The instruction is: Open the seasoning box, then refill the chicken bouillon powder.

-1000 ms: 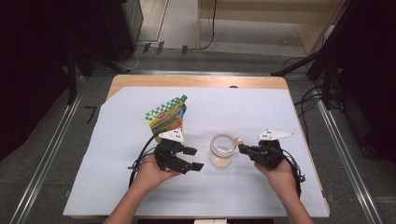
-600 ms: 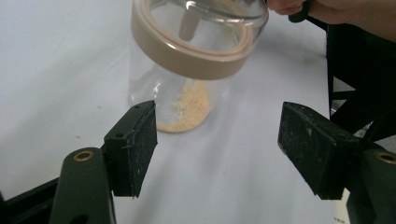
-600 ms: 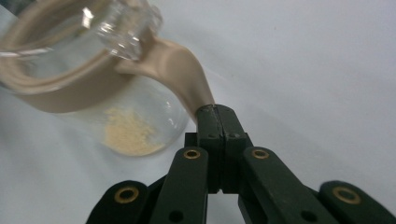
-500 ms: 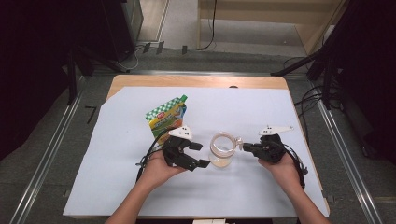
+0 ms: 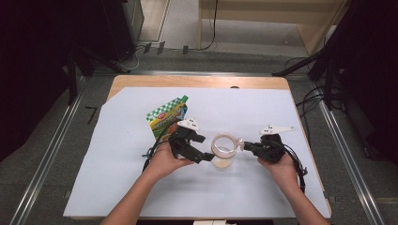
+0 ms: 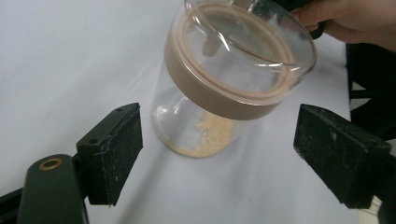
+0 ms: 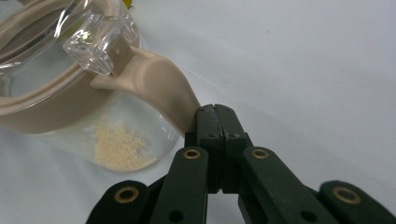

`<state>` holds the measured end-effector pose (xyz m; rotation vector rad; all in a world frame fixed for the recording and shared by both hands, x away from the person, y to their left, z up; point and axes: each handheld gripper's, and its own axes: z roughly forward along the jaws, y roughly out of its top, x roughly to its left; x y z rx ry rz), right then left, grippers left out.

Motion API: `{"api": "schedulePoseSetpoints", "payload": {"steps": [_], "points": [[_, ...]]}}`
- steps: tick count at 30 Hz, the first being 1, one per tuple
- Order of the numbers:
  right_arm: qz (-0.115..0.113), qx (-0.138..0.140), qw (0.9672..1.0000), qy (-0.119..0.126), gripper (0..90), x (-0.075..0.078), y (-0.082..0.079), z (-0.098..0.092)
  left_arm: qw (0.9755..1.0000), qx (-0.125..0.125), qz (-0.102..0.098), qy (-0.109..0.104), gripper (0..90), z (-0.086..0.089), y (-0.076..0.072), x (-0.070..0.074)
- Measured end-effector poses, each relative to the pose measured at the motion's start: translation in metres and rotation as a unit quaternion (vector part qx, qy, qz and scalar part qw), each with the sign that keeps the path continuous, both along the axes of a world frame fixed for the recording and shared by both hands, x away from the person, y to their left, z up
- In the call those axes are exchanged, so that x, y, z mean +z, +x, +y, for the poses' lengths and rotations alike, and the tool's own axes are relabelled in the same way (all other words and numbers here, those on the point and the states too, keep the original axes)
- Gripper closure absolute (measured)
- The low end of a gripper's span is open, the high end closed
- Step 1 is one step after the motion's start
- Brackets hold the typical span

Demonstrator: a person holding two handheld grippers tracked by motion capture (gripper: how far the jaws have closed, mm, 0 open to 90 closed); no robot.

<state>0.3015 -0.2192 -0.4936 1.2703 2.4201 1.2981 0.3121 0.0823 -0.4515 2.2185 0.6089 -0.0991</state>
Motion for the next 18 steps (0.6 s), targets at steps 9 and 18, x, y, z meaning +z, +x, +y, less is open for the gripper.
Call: {"api": "schedulePoseSetpoints", "payload": {"steps": [9,18], "points": [[-0.001,-0.005,1.0000,0.002,90.0,0.001,-0.001,0.000,0.9985,-0.029,-0.041,0.020,13.5,-0.024,-0.002,-0.005],[-0.002,-0.006,1.0000,0.005,90.0,0.000,-0.001,0.000,0.9967,-0.032,-0.074,-0.002,10.6,-0.038,-0.002,-0.008]]}}
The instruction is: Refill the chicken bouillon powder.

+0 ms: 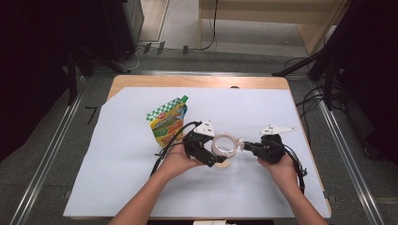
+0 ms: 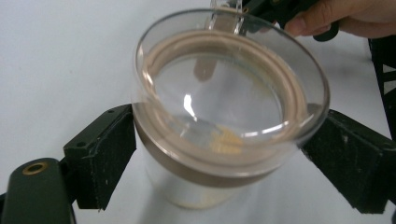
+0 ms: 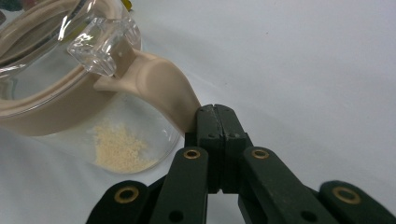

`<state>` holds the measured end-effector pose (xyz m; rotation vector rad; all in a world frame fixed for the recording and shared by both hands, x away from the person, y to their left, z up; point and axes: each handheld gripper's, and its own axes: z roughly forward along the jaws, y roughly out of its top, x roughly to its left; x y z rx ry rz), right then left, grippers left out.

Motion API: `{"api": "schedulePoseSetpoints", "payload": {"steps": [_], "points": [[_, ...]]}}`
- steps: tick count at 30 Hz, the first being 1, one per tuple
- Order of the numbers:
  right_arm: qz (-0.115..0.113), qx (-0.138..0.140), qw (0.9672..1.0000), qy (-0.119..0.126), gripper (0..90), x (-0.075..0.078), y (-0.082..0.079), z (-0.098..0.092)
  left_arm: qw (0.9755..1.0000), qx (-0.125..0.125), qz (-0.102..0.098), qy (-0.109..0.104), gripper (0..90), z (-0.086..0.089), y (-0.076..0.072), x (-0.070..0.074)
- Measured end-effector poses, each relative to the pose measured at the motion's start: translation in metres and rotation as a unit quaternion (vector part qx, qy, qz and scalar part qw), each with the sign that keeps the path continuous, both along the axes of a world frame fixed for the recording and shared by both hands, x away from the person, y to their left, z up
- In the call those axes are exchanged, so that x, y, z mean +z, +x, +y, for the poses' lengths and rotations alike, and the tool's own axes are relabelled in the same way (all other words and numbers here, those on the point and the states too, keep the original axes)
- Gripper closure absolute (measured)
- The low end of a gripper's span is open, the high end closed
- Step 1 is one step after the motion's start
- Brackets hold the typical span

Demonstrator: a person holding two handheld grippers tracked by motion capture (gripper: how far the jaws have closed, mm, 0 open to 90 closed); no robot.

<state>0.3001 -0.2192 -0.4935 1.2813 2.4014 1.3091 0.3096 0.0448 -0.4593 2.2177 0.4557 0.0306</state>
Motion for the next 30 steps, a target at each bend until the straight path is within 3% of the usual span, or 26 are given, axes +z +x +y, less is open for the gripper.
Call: {"api": "schedulePoseSetpoints", "payload": {"steps": [9,11,18,23,27,30], "points": [[0.003,-0.003,1.0000,0.002,90.0,0.000,0.000,0.000,1.0000,-0.005,-0.006,-0.003,10.2,-0.004,0.002,-0.001],[0.003,-0.004,1.0000,0.001,90.0,0.000,0.000,0.000,0.9998,-0.003,-0.019,0.002,10.4,-0.005,0.000,0.001],[0.003,-0.003,1.0000,0.002,90.0,0.000,0.000,0.000,0.9999,0.001,-0.012,0.005,10.5,-0.006,0.001,0.003],[0.004,-0.005,1.0000,0.001,90.0,-0.001,0.000,-0.001,0.9996,-0.001,-0.026,0.004,11.4,-0.007,0.000,0.010],[0.004,-0.006,1.0000,0.002,90.0,-0.001,0.000,-0.001,0.9997,0.000,-0.026,0.005,11.3,-0.007,0.000,0.012],[0.003,-0.004,1.0000,0.001,90.0,0.000,0.000,0.000,0.9999,0.002,-0.013,0.001,10.7,-0.006,0.001,0.014]]}}
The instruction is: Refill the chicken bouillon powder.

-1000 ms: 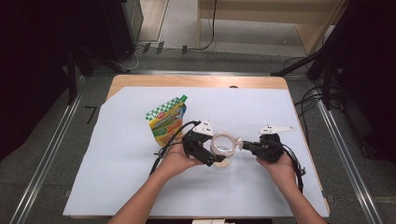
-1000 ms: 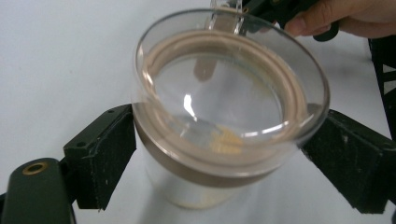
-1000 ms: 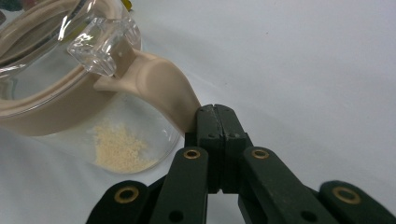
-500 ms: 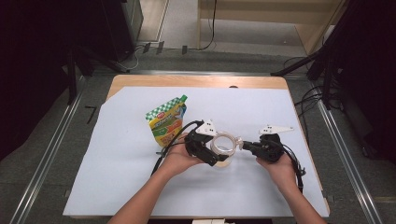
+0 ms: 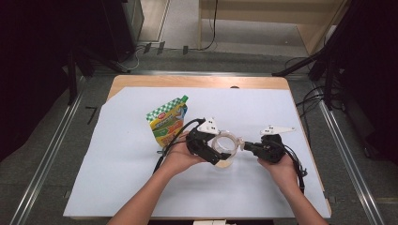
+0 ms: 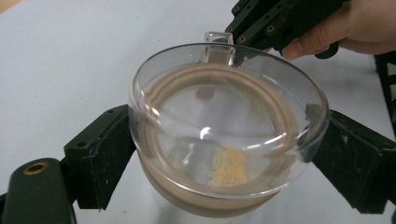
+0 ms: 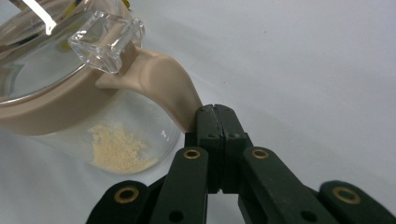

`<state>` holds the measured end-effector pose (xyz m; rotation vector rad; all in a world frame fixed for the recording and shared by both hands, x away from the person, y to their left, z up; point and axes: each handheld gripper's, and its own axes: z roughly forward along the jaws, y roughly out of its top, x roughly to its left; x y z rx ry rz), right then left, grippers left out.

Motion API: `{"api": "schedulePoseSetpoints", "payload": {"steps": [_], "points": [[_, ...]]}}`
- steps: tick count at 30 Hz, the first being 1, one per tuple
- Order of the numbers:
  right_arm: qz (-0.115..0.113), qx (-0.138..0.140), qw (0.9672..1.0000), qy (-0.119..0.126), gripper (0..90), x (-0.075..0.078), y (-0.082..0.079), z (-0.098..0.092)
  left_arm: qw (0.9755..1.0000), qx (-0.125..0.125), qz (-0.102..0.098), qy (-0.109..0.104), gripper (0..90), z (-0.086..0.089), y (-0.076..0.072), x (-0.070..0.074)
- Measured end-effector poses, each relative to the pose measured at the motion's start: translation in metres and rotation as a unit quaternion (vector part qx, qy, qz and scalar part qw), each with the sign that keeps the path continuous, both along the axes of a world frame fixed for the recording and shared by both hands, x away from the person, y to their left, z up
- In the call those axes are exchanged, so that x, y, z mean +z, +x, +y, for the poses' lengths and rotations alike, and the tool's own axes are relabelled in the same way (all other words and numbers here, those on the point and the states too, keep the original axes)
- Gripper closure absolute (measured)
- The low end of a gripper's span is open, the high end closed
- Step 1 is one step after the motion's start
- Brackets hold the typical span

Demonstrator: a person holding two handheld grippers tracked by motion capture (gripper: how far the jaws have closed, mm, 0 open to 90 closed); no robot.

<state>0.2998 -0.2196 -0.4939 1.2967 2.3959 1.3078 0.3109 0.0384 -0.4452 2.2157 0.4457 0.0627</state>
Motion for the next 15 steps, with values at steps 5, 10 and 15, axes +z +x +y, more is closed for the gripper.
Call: {"api": "schedulePoseSetpoints", "payload": {"steps": [5,10,15], "points": [[0.000,0.000,1.0000,0.000,90.0,0.000,0.000,0.000,1.0000,0.001,-0.005,0.001,10.8,-0.002,-0.001,0.005],[0.001,0.000,1.0000,0.001,90.0,0.000,-0.001,0.000,1.0000,-0.006,-0.003,-0.006,12.5,-0.004,-0.001,0.013],[-0.002,0.003,1.0000,-0.001,90.0,0.000,-0.001,0.001,0.9997,-0.011,-0.003,-0.022,20.2,-0.010,-0.002,0.024]]}}
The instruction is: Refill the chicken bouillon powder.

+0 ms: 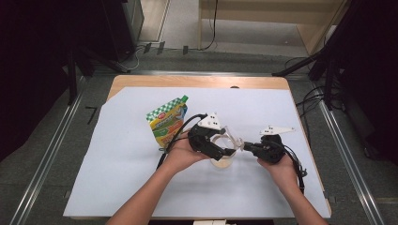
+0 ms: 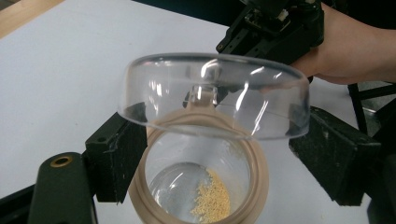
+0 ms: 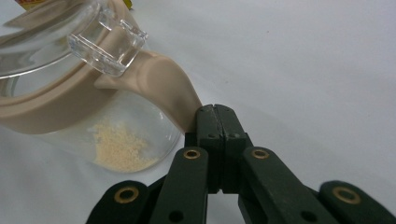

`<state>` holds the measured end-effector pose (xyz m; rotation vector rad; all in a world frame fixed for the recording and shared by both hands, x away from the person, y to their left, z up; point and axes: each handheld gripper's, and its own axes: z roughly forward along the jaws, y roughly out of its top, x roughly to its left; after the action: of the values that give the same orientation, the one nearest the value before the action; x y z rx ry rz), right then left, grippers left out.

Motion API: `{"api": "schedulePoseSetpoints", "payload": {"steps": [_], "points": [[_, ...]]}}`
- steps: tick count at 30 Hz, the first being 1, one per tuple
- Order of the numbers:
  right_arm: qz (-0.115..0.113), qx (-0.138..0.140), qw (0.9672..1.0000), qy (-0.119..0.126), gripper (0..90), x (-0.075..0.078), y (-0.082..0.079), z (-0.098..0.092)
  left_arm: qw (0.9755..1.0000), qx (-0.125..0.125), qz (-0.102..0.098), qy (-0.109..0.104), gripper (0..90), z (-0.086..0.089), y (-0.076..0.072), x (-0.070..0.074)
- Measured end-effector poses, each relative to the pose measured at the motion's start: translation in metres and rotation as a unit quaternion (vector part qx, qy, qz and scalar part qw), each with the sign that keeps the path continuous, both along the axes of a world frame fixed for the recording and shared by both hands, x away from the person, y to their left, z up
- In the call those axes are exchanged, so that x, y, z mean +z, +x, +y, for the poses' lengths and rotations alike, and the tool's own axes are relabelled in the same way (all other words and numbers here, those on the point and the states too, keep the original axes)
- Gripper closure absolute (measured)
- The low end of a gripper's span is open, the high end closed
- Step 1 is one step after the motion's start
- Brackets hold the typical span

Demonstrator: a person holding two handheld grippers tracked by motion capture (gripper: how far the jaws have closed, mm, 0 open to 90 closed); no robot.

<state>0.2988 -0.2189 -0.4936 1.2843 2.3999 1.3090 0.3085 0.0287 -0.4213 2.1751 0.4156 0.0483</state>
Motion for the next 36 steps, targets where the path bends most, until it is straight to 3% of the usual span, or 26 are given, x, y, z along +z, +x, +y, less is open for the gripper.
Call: {"api": "schedulePoseSetpoints", "payload": {"steps": [5,6,8,12,14,20,27,29,33,36], "points": [[0.000,0.001,1.0000,-0.001,90.0,0.000,-0.001,0.000,1.0000,-0.001,0.007,0.002,26.2,-0.004,0.000,0.006],[0.000,0.000,1.0000,0.000,90.0,0.000,-0.001,0.000,0.9999,-0.012,0.009,-0.006,38.5,-0.005,-0.002,0.008],[0.000,0.000,1.0000,0.000,90.0,0.000,-0.001,0.000,0.9998,-0.013,0.011,-0.005,44.3,-0.007,-0.003,0.010],[0.002,0.000,1.0000,0.000,90.0,0.000,-0.001,0.000,0.9990,-0.024,0.036,-0.007,54.9,-0.011,-0.003,0.013],[0.002,-0.001,1.0000,-0.001,90.0,0.000,-0.001,-0.001,0.9979,-0.034,0.054,-0.010,69.1,-0.014,-0.003,0.016],[0.002,0.002,1.0000,-0.001,90.0,0.000,-0.002,-0.001,0.9968,-0.055,0.057,0.003,85.9,-0.022,-0.006,0.022],[0.002,-0.002,1.0000,0.002,90.0,0.000,-0.004,-0.001,0.9965,-0.047,0.068,0.007,84.1,-0.031,-0.002,0.026],[0.002,0.002,1.0000,0.001,90.0,0.000,-0.005,-0.002,0.9969,-0.044,0.065,0.007,81.9,-0.034,-0.002,0.026],[-0.002,0.002,1.0000,0.003,90.0,0.001,-0.008,-0.004,0.9957,-0.042,0.082,-0.002,79.0,-0.041,0.003,0.024],[-0.006,0.003,1.0000,0.005,90.0,0.003,-0.011,-0.004,0.9955,-0.042,0.085,0.005,73.3,-0.044,0.004,0.023]]}}
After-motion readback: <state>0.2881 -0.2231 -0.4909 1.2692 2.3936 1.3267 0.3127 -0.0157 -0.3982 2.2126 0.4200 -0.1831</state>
